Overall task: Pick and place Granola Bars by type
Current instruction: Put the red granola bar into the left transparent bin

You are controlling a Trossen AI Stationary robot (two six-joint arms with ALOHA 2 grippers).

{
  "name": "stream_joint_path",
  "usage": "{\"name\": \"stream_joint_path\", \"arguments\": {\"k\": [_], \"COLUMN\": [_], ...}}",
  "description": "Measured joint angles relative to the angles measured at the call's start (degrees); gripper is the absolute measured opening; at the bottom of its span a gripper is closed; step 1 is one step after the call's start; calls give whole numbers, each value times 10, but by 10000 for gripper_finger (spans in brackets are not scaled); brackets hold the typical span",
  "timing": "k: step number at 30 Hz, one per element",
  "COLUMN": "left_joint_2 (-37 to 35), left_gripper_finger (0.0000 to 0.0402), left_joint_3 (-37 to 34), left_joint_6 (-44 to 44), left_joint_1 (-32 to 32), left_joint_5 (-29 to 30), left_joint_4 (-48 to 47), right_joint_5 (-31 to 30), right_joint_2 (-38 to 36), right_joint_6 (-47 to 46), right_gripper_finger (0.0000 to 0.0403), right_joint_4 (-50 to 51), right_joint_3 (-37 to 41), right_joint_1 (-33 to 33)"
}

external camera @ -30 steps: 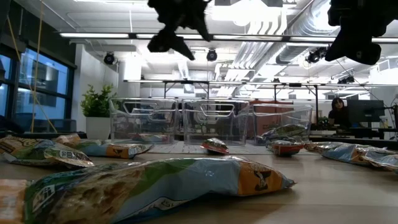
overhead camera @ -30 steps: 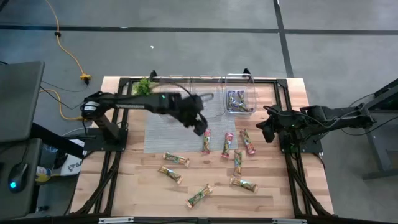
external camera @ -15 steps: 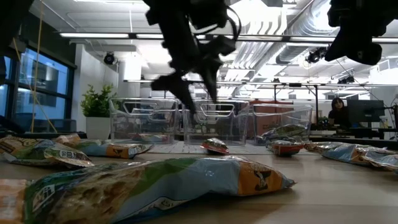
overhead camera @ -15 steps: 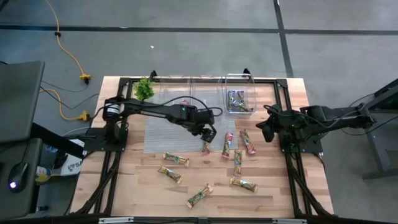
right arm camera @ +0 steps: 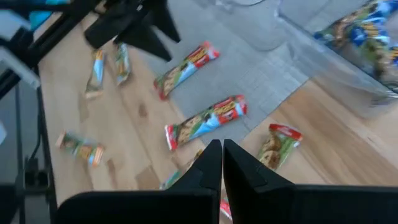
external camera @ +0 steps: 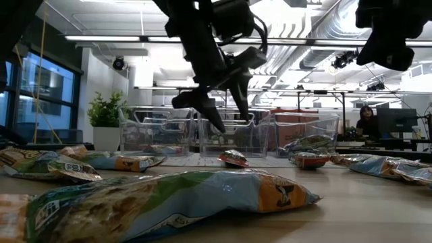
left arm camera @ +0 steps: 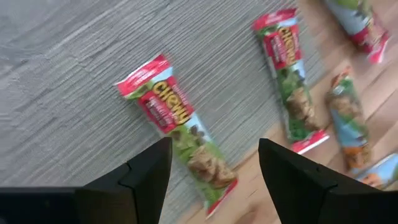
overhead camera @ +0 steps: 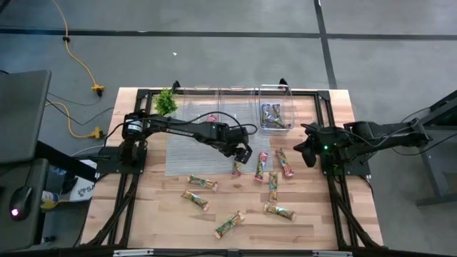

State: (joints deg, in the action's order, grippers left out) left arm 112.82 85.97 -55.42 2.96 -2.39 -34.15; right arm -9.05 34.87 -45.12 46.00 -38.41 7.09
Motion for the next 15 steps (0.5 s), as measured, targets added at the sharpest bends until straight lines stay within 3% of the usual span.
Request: {"name": "stream_joint_path", "arguments": {"k": [15], "left_joint_2": [28], "left_gripper_finger": [232], "left_joint_3": [-1], "left_joint_6": [-145], "left_joint_1": [-17], "left_joint_5": [15], "left_joint_4": [28], "right_joint_5": [82], "right_joint_2": [0], "right_joint_6": [128], "right_gripper_finger": [0], "right_joint_4": [-4], "right_joint_3": [0], "right_joint_1": [0]}}
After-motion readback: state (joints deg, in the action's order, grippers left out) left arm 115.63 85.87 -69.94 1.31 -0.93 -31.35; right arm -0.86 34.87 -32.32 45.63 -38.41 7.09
